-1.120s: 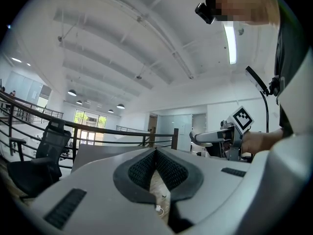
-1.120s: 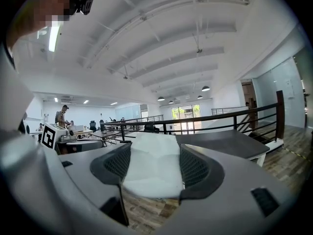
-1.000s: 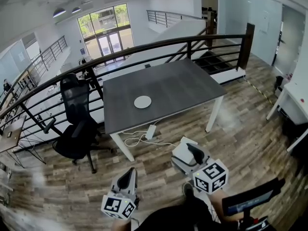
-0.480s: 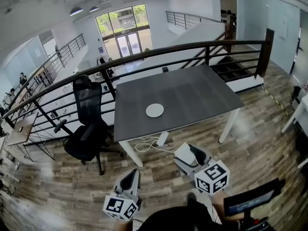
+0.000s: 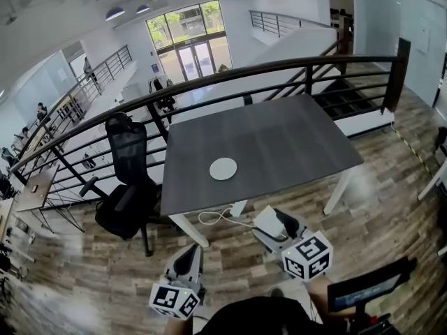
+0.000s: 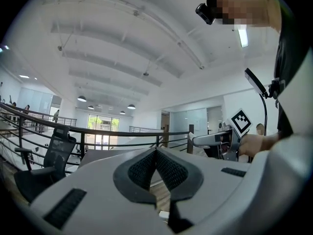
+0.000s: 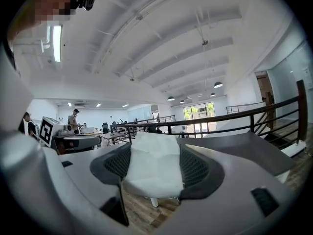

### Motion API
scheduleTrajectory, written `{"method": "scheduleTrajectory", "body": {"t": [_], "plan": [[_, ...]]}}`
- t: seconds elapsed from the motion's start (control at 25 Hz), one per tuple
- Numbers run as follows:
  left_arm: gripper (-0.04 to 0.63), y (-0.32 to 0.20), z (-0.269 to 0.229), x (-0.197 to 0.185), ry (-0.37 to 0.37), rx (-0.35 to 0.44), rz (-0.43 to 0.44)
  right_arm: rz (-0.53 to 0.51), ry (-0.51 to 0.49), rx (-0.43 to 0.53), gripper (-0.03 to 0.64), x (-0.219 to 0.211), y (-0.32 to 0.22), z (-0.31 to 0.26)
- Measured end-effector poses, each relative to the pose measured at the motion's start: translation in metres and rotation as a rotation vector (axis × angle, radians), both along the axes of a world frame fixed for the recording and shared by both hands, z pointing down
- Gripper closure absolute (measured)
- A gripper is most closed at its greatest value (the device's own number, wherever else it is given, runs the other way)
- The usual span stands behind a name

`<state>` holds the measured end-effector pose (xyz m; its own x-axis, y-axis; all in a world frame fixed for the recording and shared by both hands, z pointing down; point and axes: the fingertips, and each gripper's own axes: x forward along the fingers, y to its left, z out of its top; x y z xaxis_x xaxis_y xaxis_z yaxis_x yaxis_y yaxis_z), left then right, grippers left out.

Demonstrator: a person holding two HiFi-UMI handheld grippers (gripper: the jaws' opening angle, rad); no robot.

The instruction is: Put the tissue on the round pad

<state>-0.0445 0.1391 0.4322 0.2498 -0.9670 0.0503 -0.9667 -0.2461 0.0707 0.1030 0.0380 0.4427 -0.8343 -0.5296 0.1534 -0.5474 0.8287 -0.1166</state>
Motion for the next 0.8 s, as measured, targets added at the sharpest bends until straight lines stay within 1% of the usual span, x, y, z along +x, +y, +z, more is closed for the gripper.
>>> {"method": "scheduleTrajectory", "body": {"t": [0.2, 0.44, 0.64, 0.8], "plan": [[0.592, -0.036, -0.004, 0.017, -0.014, -0.011, -0.022, -0.031, -0.008, -0.023, 0.299, 0.013, -0.036, 0.003], [0.592, -0.075, 0.000, 0.045, -0.023, -0.023, -0.045, -0.043, -0.011, -0.021, 0.299, 0.040, -0.082, 0.007], [0.592, -0.103, 0.001, 0.054, -0.024, -0.033, -0.066, -0.066, -0.022, -0.032, 0.299, 0.049, -0.108, 0.010], [0.592, -0.118, 0.002, 0.055, -0.024, -0.043, -0.063, -0.066, -0.029, -0.037, 0.299, 0.048, -0.123, 0.011]]}}
